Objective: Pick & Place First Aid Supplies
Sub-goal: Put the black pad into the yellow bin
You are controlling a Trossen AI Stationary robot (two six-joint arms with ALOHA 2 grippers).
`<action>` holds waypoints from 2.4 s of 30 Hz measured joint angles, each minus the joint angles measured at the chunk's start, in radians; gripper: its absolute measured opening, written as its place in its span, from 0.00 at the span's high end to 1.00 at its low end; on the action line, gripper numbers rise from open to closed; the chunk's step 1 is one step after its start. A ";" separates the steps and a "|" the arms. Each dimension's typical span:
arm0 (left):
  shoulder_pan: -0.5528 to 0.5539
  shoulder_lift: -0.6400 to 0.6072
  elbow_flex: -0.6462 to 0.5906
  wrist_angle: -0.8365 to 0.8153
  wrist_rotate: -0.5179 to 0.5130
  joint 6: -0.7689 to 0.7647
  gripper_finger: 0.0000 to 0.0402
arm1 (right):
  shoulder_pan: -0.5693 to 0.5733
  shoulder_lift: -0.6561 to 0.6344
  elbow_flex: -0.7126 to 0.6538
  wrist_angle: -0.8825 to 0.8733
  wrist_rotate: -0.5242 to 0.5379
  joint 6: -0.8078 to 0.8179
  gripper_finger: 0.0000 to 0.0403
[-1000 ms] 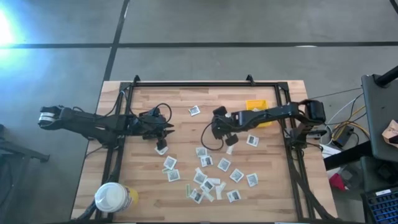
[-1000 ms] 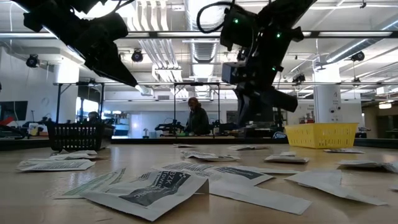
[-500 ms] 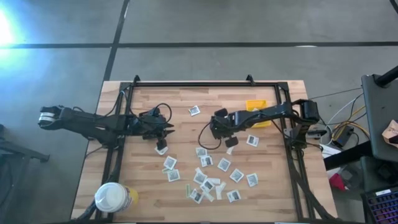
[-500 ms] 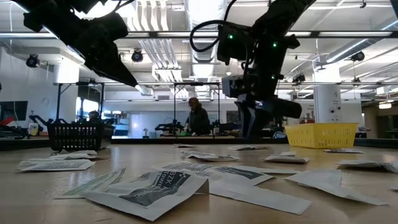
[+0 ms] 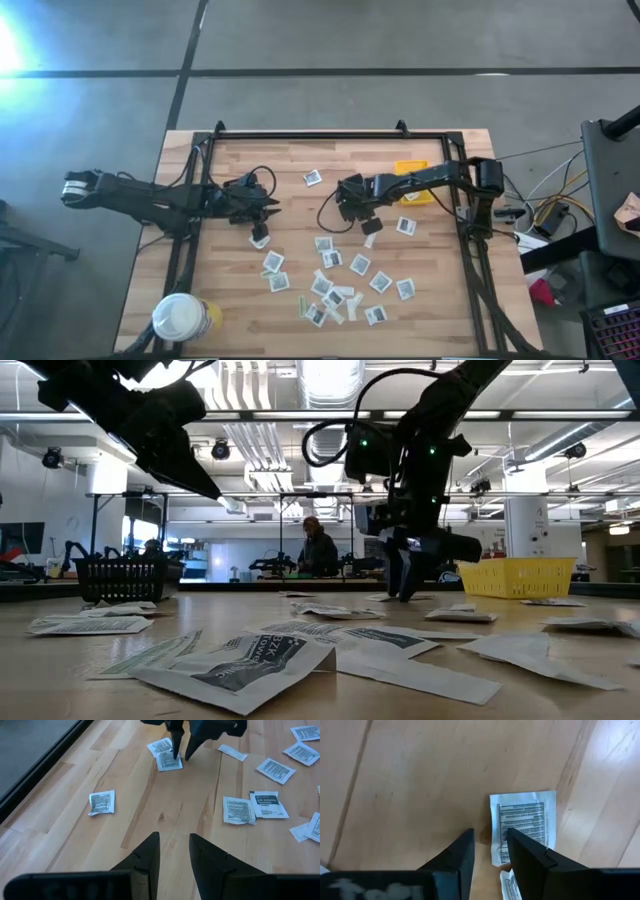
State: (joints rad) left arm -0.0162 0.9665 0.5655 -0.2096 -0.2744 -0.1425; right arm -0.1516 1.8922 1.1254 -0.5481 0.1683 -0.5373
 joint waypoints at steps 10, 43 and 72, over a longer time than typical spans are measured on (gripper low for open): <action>0.001 0.000 0.000 0.001 -0.004 0.000 0.75 | -0.043 0.027 0.002 0.008 -0.061 0.004 0.73; 0.000 0.000 0.000 -0.003 -0.004 -0.022 0.75 | -0.033 -0.114 0.071 -0.139 -0.094 0.243 0.98; 0.000 0.003 -0.009 -0.007 -0.004 -0.038 0.75 | 0.006 -0.731 -0.240 -0.189 0.362 0.633 0.98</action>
State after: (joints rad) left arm -0.0158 0.9699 0.5564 -0.2169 -0.2782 -0.1802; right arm -0.1452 1.1609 0.8855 -0.7371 0.5302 0.0961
